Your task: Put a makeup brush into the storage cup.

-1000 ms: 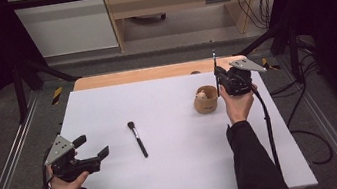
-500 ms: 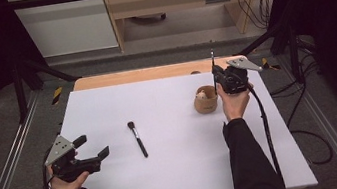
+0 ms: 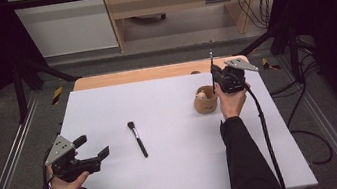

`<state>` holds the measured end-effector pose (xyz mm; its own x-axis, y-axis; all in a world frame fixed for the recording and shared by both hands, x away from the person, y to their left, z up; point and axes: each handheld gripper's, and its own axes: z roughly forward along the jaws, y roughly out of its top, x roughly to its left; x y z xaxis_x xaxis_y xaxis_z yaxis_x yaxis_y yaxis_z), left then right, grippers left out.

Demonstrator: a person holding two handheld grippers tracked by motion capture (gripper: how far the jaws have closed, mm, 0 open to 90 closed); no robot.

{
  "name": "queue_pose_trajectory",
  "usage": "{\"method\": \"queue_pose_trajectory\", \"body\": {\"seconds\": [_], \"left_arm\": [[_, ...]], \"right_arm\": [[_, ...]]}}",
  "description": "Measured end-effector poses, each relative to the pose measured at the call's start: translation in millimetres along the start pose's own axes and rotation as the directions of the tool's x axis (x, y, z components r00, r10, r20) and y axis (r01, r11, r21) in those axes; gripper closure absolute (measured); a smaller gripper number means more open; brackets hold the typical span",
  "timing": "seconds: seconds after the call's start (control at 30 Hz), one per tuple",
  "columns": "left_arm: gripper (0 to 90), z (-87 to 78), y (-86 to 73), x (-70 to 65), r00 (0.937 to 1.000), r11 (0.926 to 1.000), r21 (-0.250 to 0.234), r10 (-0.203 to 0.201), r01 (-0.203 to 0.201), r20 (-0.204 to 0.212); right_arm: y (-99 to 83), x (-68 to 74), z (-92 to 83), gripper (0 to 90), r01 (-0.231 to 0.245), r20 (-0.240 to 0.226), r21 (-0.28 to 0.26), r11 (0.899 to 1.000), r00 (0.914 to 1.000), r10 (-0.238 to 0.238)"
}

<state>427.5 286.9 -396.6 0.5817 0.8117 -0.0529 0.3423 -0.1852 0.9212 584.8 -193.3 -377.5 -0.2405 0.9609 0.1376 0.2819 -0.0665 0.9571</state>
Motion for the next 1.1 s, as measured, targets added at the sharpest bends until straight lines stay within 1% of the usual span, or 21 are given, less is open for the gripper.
{"method": "queue_pose_trajectory", "body": {"seconds": [0.13, 0.37, 0.5, 0.67, 0.7, 0.8, 0.93, 1.03, 1.1], "left_arm": [[7.0, 0.5, -0.4, 0.3, 1.0000, 1.0000, 0.002, 0.000, 0.000, -0.003], [7.0, 1.1, -0.9, 0.8, 1.0000, 1.0000, 0.003, -0.002, 0.003, -0.004], [7.0, 1.2, -0.8, 0.5, 1.0000, 0.9999, 0.009, 0.005, -0.005, -0.002], [7.0, 1.6, -0.9, 0.0, 1.0000, 1.0000, 0.007, 0.001, -0.001, -0.001], [7.0, 1.3, -0.9, 0.1, 1.0000, 1.0000, 0.009, 0.004, -0.004, 0.000], [7.0, 1.1, -0.7, -0.3, 1.0000, 0.9999, 0.009, 0.005, -0.005, -0.001], [7.0, 1.3, -0.8, -0.3, 1.0000, 0.9999, 0.010, 0.006, -0.006, 0.000], [7.0, 1.2, -0.7, -0.4, 1.0000, 0.9999, 0.009, 0.006, -0.006, 0.000], [7.0, 1.3, -0.7, -0.5, 1.0000, 0.9999, 0.010, 0.006, -0.005, 0.000]], "right_arm": [[-3.5, 0.9, 5.5, 85.9, -0.002, -0.006, -0.001, 1.000, 1.0000, 0.002], [-10.0, 0.4, 13.1, 85.9, -0.007, -0.002, 0.017, 1.000, 1.0000, 0.007], [-13.1, 0.7, 15.9, 85.9, -0.005, 0.001, 0.031, 0.999, 1.0000, 0.005], [-17.7, 0.4, 18.9, 85.9, -0.010, 0.003, 0.057, 0.998, 0.9999, 0.010], [-19.0, 1.1, 19.7, 85.9, 0.001, 0.002, 0.065, 0.998, 1.0000, -0.001], [-21.3, 2.5, 21.3, 85.9, 0.002, 0.004, 0.074, 0.997, 1.0000, -0.003], [-23.2, 3.7, 23.1, 85.9, -0.001, 0.009, 0.084, 0.996, 1.0000, 0.000], [-25.1, 2.3, 23.8, 85.9, 0.002, 0.020, 0.103, 0.995, 0.9998, -0.004], [-26.1, 2.5, 24.1, 85.9, -0.005, 0.019, 0.114, 0.993, 0.9998, 0.003]]}}
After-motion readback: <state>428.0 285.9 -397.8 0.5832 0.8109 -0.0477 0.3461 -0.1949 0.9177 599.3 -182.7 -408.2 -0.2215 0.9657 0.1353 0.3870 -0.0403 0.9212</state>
